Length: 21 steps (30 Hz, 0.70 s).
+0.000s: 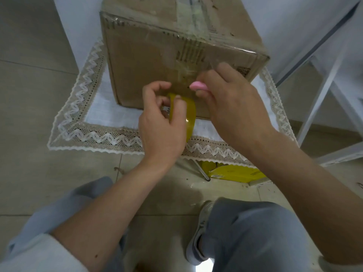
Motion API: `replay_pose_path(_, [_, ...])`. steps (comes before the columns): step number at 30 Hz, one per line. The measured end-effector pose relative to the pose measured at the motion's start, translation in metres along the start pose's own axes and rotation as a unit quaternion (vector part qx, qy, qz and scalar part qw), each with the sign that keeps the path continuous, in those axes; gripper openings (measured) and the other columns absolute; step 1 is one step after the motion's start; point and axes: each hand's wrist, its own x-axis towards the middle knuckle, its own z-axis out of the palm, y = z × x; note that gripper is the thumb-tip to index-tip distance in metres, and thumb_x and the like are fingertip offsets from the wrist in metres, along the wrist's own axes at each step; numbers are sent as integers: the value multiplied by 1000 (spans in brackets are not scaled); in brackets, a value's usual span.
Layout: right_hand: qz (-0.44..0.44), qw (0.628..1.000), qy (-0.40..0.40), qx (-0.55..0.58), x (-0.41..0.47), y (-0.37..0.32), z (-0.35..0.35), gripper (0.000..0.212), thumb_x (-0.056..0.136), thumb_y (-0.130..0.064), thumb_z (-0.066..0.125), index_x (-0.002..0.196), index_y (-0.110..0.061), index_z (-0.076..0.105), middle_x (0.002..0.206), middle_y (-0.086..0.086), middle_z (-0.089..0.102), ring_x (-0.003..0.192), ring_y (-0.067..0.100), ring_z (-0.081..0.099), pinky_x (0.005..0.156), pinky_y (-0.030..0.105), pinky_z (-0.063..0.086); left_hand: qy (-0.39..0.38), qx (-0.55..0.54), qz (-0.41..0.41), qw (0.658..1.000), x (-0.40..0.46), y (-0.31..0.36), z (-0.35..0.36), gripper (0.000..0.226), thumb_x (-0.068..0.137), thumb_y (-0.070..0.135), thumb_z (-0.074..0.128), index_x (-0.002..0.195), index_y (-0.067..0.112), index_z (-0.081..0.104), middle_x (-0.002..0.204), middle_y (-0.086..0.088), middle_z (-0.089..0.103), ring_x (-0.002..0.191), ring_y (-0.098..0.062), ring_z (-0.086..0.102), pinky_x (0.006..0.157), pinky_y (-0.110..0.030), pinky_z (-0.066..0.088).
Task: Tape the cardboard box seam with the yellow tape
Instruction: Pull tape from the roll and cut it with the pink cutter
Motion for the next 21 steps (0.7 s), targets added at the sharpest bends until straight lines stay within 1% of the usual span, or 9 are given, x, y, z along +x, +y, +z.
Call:
replay_pose_path(4, [47,999,-20,11,-13,9,-2,20,101,-18,57,97,-2,68,92,16,62,78,34,61,60,45,54,9,0,11,1000,-2,3,1,18,88,23,54,105,25,48,64,10,54,56,-5,48,60,-36,44])
replay_pose_path(7, [99,993,-38,54,-26,13,-8,20,100,-20,58,103,-4,69,98,14,63,83,33,62,67,45,54,1,5,24,1000,-6,6,4,18,87,23,55,104,25,48,64,10,53,57,-11,49,59,-37,44])
replay_pose_path(9, [136,987,-41,74,-34,15,-10,19,100,-21,60,106,-6,70,101,11,65,86,30,63,70,45,53,-13,3,40,999,-8,7,7,19,87,25,55,105,25,48,65,10,54,56,-10,48,57,-35,43])
replay_pose_path(10, [155,984,-40,79,-39,17,-11,19,100,-22,59,107,-7,70,101,9,64,85,27,62,70,43,52,-23,0,50,998,-9,8,9,19,86,26,54,104,24,48,66,10,55,55,-10,47,56,-33,42])
replay_pose_path(13, [202,973,-34,101,-54,21,-14,19,102,-22,57,109,-9,71,94,0,58,74,10,48,65,25,39,-47,-6,77,996,-13,13,17,19,84,29,54,102,24,49,70,10,58,53,-10,46,54,-28,39])
replay_pose_path(14, [218,970,-34,105,-58,22,-15,19,102,-21,57,109,-11,71,95,0,59,74,8,46,65,23,37,-56,-7,84,995,-15,14,20,20,84,30,54,102,22,51,71,10,60,53,-11,47,54,-28,39])
replay_pose_path(17, [260,959,-31,109,-68,29,-19,17,104,-21,56,111,-14,70,102,4,64,86,17,58,74,24,43,-81,-2,103,991,-21,13,32,24,86,32,54,104,16,54,73,11,59,53,-11,47,54,-27,37])
replay_pose_path(19, [285,951,-24,120,-75,37,-21,17,104,-18,56,114,-13,69,105,4,65,93,18,61,81,22,45,-105,15,128,986,-26,12,39,25,87,33,55,105,15,54,74,13,57,51,-8,46,52,-25,35])
replay_pose_path(21, [316,939,-23,133,-82,47,-22,19,104,-14,53,117,-13,67,110,3,65,101,17,63,89,24,47,-136,42,160,977,-31,12,47,23,90,32,56,107,16,54,76,15,56,51,-3,46,51,-21,34])
